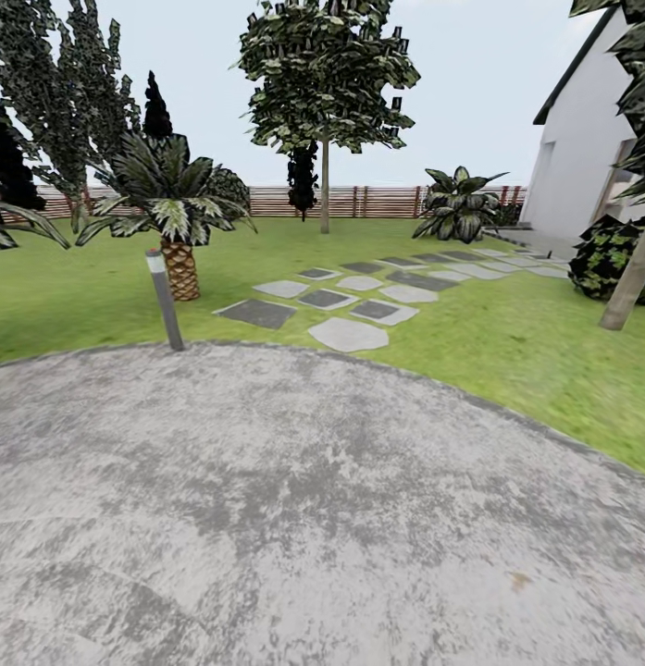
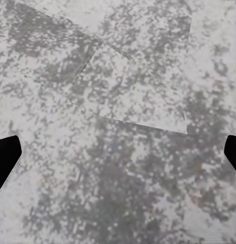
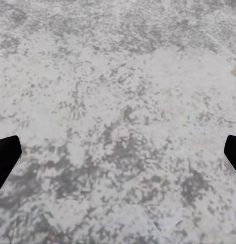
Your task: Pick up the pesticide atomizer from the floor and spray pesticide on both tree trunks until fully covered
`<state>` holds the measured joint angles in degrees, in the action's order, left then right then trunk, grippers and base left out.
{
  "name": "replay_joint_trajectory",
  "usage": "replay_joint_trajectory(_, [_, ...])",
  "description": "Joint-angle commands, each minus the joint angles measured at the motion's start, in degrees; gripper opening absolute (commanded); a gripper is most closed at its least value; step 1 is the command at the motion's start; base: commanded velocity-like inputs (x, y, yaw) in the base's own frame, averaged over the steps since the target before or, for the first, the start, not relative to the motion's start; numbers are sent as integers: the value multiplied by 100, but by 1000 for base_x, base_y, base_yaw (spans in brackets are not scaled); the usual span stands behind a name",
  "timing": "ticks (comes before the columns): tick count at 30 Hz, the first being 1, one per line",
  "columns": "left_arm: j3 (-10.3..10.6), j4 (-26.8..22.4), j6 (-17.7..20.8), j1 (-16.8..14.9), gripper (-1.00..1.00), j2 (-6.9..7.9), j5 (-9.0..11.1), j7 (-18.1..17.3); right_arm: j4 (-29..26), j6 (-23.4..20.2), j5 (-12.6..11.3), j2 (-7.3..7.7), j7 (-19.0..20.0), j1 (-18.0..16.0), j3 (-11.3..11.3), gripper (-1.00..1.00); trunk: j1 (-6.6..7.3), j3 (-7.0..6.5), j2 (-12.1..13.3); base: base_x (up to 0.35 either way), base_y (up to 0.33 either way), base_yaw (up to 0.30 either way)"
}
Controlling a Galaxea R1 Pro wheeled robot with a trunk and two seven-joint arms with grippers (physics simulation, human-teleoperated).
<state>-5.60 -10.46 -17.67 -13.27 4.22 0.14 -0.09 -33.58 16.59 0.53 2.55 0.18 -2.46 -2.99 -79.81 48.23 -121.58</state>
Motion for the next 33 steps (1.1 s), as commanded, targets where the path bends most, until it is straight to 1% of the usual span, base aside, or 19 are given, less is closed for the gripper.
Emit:
replay_joint_trajectory(1, [1,0,0,0,100,0,1,0,0,-2,0,0,-2,0,-1,100,0,0,0,340,0,0])
replay_joint_trajectory(14, [4,0,0,0,100,0,4,0,-1,2,8,-25,8,0,32,100,0,0,0,340,0,0])
replay_joint_trajectory(28, [6,0,0,0,100,-8,4,-2,0,-14,-3,-15,20,0,-3,100,0,0,0,340,0,0])
replay_joint_trajectory(33, [6,0,0,0,100,-9,4,0,7,-6,0,-17,25,0,23,100,0,0,0,340,0,0])
